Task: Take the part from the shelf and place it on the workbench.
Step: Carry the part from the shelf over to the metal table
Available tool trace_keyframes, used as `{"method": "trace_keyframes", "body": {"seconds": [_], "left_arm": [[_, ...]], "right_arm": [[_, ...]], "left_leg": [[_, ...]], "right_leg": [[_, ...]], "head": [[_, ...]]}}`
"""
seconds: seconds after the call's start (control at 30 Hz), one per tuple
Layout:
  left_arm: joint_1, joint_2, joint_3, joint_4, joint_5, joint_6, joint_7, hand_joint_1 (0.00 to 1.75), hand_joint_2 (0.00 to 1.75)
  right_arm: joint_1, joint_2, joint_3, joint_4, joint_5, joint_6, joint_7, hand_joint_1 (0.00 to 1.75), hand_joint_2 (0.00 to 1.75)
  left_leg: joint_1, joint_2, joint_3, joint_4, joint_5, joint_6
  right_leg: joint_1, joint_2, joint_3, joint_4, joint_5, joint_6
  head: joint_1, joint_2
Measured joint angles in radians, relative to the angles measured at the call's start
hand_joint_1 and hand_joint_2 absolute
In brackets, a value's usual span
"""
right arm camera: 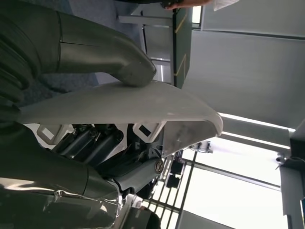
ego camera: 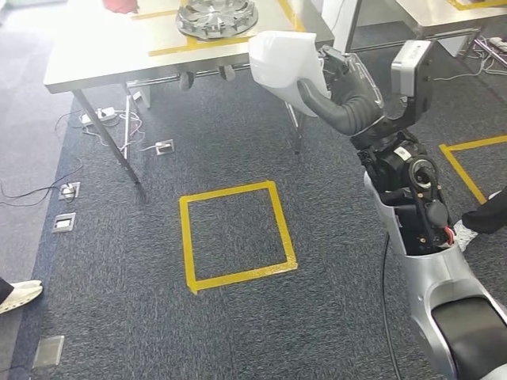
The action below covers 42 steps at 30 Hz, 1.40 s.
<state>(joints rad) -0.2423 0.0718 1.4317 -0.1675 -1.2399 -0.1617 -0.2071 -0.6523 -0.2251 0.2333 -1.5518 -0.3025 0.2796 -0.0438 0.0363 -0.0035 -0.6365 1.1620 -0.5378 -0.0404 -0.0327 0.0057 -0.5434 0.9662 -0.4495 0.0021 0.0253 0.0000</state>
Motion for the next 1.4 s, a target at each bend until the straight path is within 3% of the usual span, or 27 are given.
{"method": "trace_keyframes", "body": {"seconds": [0.03, 0.07, 0.1, 0.17, 0.2, 0.23, 0.3, 0.4, 0.47, 0.53, 0.57, 0.6, 0.63, 0.7, 0.73, 0.77, 1.07, 1.4], "left_arm": [[0.001, 0.000, 0.000, 0.000, 0.000, 0.000, 0.000, 0.00, 1.75], [0.002, 0.000, 0.000, 0.000, 0.000, 0.000, 0.000, 0.00, 1.75], [0.002, 0.000, 0.000, 0.000, -0.001, 0.000, 0.000, 0.00, 1.75], [0.003, 0.001, 0.000, 0.000, -0.001, 0.000, 0.000, 0.00, 1.75], [0.003, 0.003, 0.000, 0.000, -0.002, 0.000, 0.000, 0.00, 1.75], [0.002, 0.005, 0.000, 0.000, -0.002, 0.000, 0.000, 0.00, 1.75], [0.001, 0.007, 0.000, 0.000, -0.002, 0.002, 0.000, 0.00, 1.75], [-0.001, 0.008, 0.000, 0.000, -0.003, 0.006, 0.001, 0.00, 1.75], [-0.002, 0.006, 0.000, 0.000, -0.003, 0.006, 0.001, 0.00, 1.75], [-0.001, 0.003, 0.000, 0.000, -0.003, 0.006, 0.001, 0.00, 1.75], [0.000, 0.002, 0.000, 0.000, -0.003, 0.007, 0.001, 0.00, 1.75], [0.002, 0.001, 0.000, 0.000, -0.003, 0.007, 0.002, 0.00, 1.75], [0.002, 0.000, 0.000, 0.000, -0.003, 0.008, 0.002, 0.00, 1.75], [0.002, -0.001, 0.000, 0.000, -0.003, 0.008, 0.003, 0.00, 1.75], [0.002, -0.002, 0.000, 0.000, -0.003, 0.009, 0.003, 0.00, 1.75], [0.001, -0.002, 0.000, 0.000, -0.003, 0.009, 0.003, 0.00, 1.75], [-0.003, -0.002, 0.000, 0.000, -0.003, 0.009, 0.004, 0.00, 1.75], [-0.002, -0.002, 0.000, 0.000, -0.003, 0.009, 0.004, 0.00, 1.75]], "right_arm": [[0.002, 0.000, 0.000, 0.000, 0.000, 0.000, 0.000, 1.75, 1.75], [0.005, 0.000, 0.000, 0.001, 0.000, 0.000, 0.000, 1.75, 1.75], [0.007, 0.000, 0.001, 0.001, 0.000, 0.001, 0.000, 1.75, 1.75], [0.007, 0.000, 0.001, 0.001, 0.000, 0.001, 0.000, 1.75, 1.75], [0.005, 0.000, 0.000, 0.001, 0.000, 0.001, -0.001, 1.75, 1.75], [0.004, 0.000, 0.000, 0.002, 0.000, 0.001, -0.001, 1.75, 1.75], [0.001, 0.000, 0.000, 0.002, 0.001, 0.001, -0.002, 1.75, 1.75], [-0.002, 0.000, -0.001, 0.002, 0.004, 0.002, -0.004, 1.75, 1.75], [-0.003, 0.000, -0.001, 0.002, 0.004, 0.004, -0.006, 1.75, 1.75], [0.000, 0.000, -0.002, 0.005, 0.004, 0.006, -0.006, 1.75, 1.75], [0.003, 0.000, -0.002, 0.007, 0.004, 0.005, -0.006, 1.75, 1.75], [0.005, 0.000, -0.002, 0.009, 0.005, 0.006, -0.006, 1.75, 1.75], [0.006, 0.000, -0.002, 0.010, 0.005, 0.006, -0.006, 1.75, 1.75], [0.003, 0.000, -0.002, 0.012, 0.005, 0.008, -0.007, 1.75, 1.75], [0.001, 0.000, -0.002, 0.013, 0.005, 0.008, -0.008, 1.75, 1.75], [0.000, 0.000, -0.001, 0.014, 0.005, 0.008, -0.008, 1.75, 1.75], [-0.004, 0.000, 0.000, 0.018, 0.006, 0.008, -0.013, 1.75, 1.75], [-0.004, 0.000, 0.000, 0.018, 0.006, 0.009, -0.013, 1.75, 1.75]], "left_leg": [[-0.003, 0.000, -0.051, 0.067, -0.011, 0.003], [-0.007, 0.000, -0.088, 0.104, -0.003, 0.008], [-0.011, 0.000, -0.105, 0.098, 0.026, 0.016], [-0.026, 0.000, -0.081, -0.022, 0.129, 0.043], [-0.034, 0.001, -0.056, -0.088, 0.165, 0.058], [-0.041, 0.002, -0.032, -0.145, 0.184, 0.070], [-0.049, 0.004, -0.008, -0.187, 0.173, 0.076], [-0.043, 0.002, 0.016, -0.214, 0.163, 0.076], [-0.038, 0.000, 0.037, -0.224, 0.154, 0.082], [-0.038, -0.002, 0.052, -0.224, 0.140, 0.085], [-0.038, -0.004, 0.062, -0.224, 0.132, 0.085], [-0.038, -0.005, 0.073, -0.224, 0.124, 0.084], [-0.038, -0.007, 0.085, -0.223, 0.115, 0.083], [-0.039, -0.009, 0.107, -0.220, 0.095, 0.077], [-0.040, -0.011, 0.112, -0.217, 0.088, 0.073], [-0.041, -0.012, 0.111, -0.214, 0.084, 0.069], [-0.042, -0.012, 0.107, -0.217, 0.080, 0.064], [-0.040, -0.012, 0.108, -0.219, 0.083, 0.054]], "right_leg": [[0.004, 0.000, 0.006, 0.000, -0.006, -0.004], [0.009, 0.000, 0.014, 0.000, -0.014, -0.007], [0.014, 0.001, 0.025, 0.000, -0.022, -0.009], [0.022, 0.001, 0.050, -0.002, -0.041, -0.012], [0.027, 0.001, 0.059, -0.005, -0.050, -0.011], [0.029, 0.001, 0.065, -0.007, -0.058, -0.009], [0.029, 0.002, 0.070, -0.017, -0.066, -0.001], [0.026, 0.000, 0.077, -0.011, -0.084, 0.013], [0.025, 0.000, 0.031, 0.087, -0.126, 0.020], [0.023, 0.000, -0.061, 0.236, -0.167, 0.026], [0.022, 0.000, -0.099, 0.282, -0.166, 0.029], [0.022, 0.000, -0.119, 0.286, -0.143, 0.031], [0.021, -0.001, -0.118, 0.248, -0.098, 0.031], [0.022, 0.000, -0.082, 0.112, 0.008, 0.026], [0.024, 0.000, -0.061, 0.055, 0.040, 0.022], [0.026, 0.001, -0.048, 0.020, 0.052, 0.017], [0.031, 0.004, -0.039, 0.000, 0.037, -0.001], [0.033, 0.004, -0.038, 0.000, 0.040, -0.009]], "head": [[-0.005, 0.000], [-0.009, 0.000], [-0.012, 0.000], [-0.015, 0.000], [-0.016, 0.000], [-0.015, 0.000], [-0.015, 0.000], [-0.014, 0.000], [-0.007, 0.000], [0.001, 0.000], [0.006, 0.000], [0.010, 0.000], [0.014, 0.000], [0.020, 0.000], [0.020, 0.000], [0.020, 0.000], [0.008, 0.000], [0.002, 0.000]]}}
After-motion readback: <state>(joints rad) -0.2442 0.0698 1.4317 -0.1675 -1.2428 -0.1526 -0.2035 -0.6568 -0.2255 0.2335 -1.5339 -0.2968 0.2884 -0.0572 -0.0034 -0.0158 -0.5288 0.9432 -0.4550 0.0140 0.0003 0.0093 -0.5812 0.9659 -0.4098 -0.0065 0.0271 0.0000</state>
